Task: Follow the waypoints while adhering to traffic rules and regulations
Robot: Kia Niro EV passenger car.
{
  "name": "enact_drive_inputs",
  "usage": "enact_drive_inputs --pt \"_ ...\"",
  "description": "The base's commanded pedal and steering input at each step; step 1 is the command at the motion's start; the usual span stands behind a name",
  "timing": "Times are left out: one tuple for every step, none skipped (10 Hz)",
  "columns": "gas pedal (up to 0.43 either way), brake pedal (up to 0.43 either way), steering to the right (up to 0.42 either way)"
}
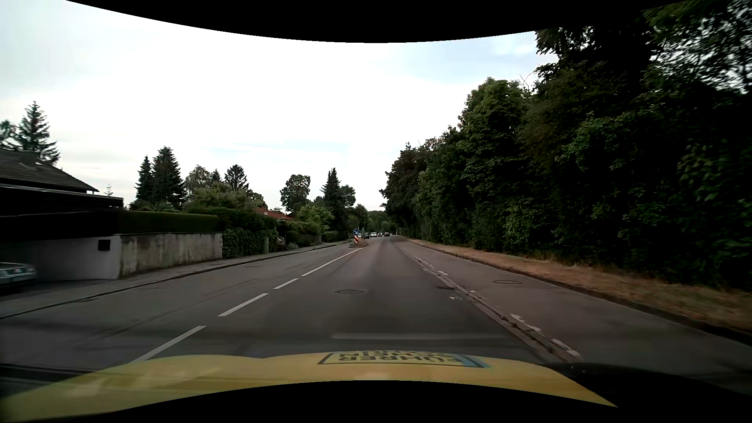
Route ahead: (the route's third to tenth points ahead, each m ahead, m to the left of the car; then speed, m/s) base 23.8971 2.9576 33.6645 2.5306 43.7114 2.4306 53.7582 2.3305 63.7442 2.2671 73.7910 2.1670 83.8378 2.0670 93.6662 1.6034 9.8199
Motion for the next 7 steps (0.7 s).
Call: enact_drive_inputs --pt "0.087 0.0 0.002" --pt "0.087 0.0 -0.001" --pt "0.087 0.0 -0.004" --pt "0.087 0.0 -0.005" --pt "0.087 0.0 -0.004" --pt "0.087 0.0 -0.004" --pt "0.087 0.0 -0.004"
